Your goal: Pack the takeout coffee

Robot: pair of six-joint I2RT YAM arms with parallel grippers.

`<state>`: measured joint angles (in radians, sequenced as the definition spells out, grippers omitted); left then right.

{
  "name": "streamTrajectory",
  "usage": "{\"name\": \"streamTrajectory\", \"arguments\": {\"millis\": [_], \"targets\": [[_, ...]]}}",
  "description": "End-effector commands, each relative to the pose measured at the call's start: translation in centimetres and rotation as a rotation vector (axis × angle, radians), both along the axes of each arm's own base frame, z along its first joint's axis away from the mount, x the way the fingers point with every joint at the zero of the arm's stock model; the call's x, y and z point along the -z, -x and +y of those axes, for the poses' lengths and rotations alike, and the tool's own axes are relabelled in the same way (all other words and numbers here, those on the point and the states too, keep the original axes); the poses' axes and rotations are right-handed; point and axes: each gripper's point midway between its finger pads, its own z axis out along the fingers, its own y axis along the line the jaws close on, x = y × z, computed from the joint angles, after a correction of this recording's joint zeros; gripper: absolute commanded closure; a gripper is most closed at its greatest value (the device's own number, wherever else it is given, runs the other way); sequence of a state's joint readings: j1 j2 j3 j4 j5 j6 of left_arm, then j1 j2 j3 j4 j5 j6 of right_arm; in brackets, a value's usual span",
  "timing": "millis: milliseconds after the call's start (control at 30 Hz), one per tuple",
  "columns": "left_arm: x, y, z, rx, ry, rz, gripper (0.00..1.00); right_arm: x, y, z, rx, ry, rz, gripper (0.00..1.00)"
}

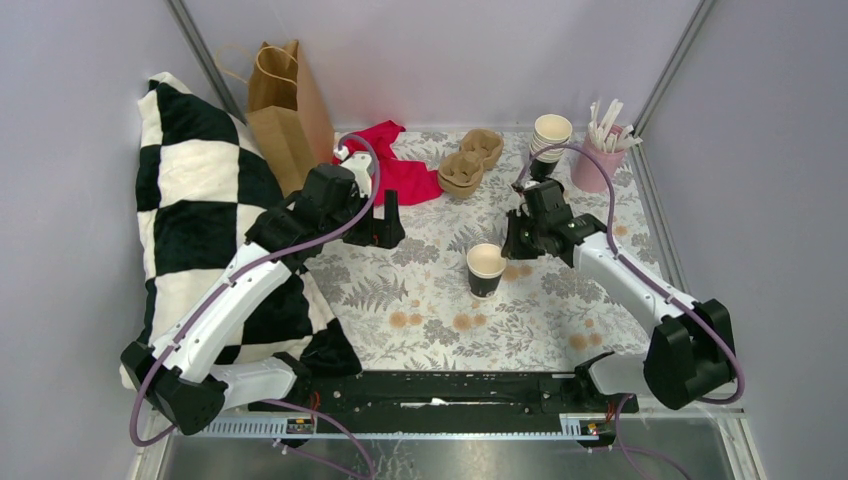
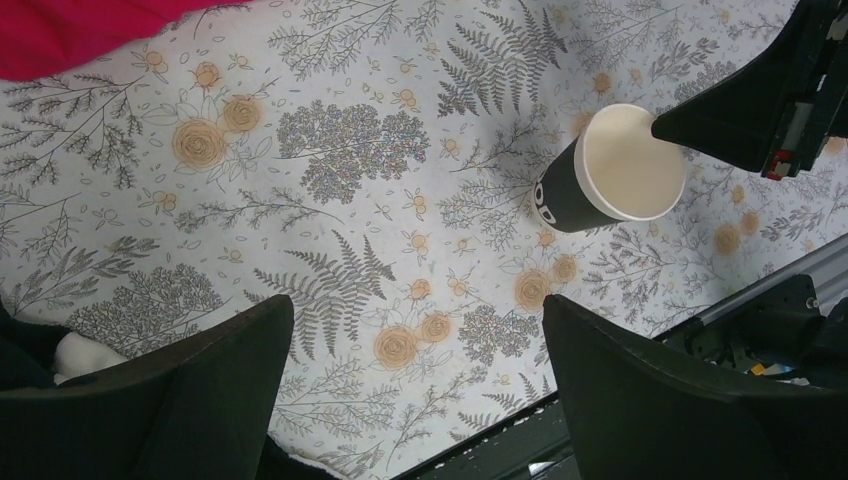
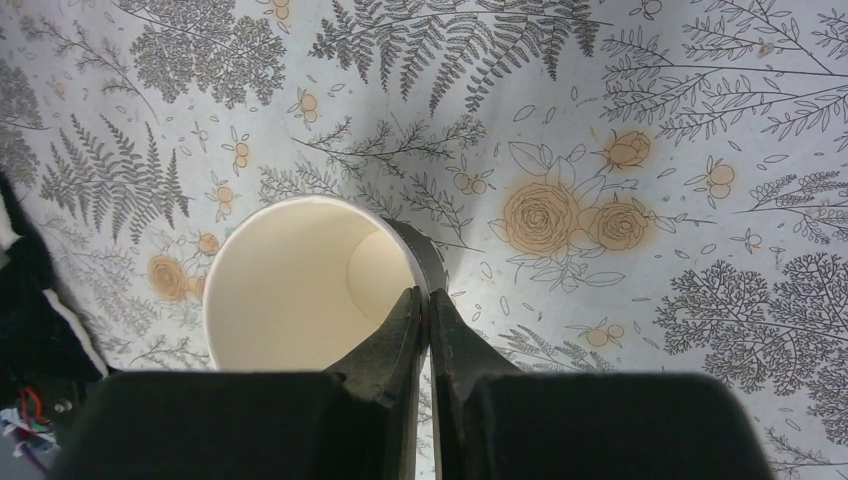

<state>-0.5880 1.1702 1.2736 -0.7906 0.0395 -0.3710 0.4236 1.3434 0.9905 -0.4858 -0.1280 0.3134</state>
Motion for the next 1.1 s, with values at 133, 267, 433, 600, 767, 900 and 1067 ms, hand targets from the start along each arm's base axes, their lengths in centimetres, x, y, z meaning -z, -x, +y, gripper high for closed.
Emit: {"name": "streamTrajectory", "arguments": {"millis": [133, 267, 433, 600, 767, 900, 1067], "targets": [[-2.4, 0.1, -0.3, 0.020, 0.006, -0.085, 0.01, -0.1, -0.6, -0.7, 0.036, 0.053, -0.148, 0.98], [-2.1, 0.1, -0.6, 0.026, 0.021, -0.082, 0.01, 0.1, -0.4, -0.7, 0.022, 0.082, -0.166, 0.96], [-2.4, 0.2, -0.6, 0.028, 0.021, -0.080, 0.01, -1.6, 0.0, -0.3, 0.012, 0.088, -0.208, 0.97], [-2.2, -0.2, -1.1, 0.026, 0.026, -0.072, 0.01, -1.9, -0.2, -0.6, 0.052, 0.123, -0.225, 0.97], [-2.5, -0.4, -1.3, 0.033, 0.030, -0.076, 0.01, -1.0, 0.2, -0.4, 0.040, 0.141, -0.224, 0.97], [-2.3, -0.3, -1.1, 0.030, 0.022, -0.072, 0.01, -1.2, 0.6, -0.3, 0.041, 0.125, -0.231, 0.90], [-2.7, -0.3, -1.1, 0.031, 0.026, -0.074, 0.01, -2.1, 1.2, -0.3, 0.050, 0.101, -0.226, 0.76]]}}
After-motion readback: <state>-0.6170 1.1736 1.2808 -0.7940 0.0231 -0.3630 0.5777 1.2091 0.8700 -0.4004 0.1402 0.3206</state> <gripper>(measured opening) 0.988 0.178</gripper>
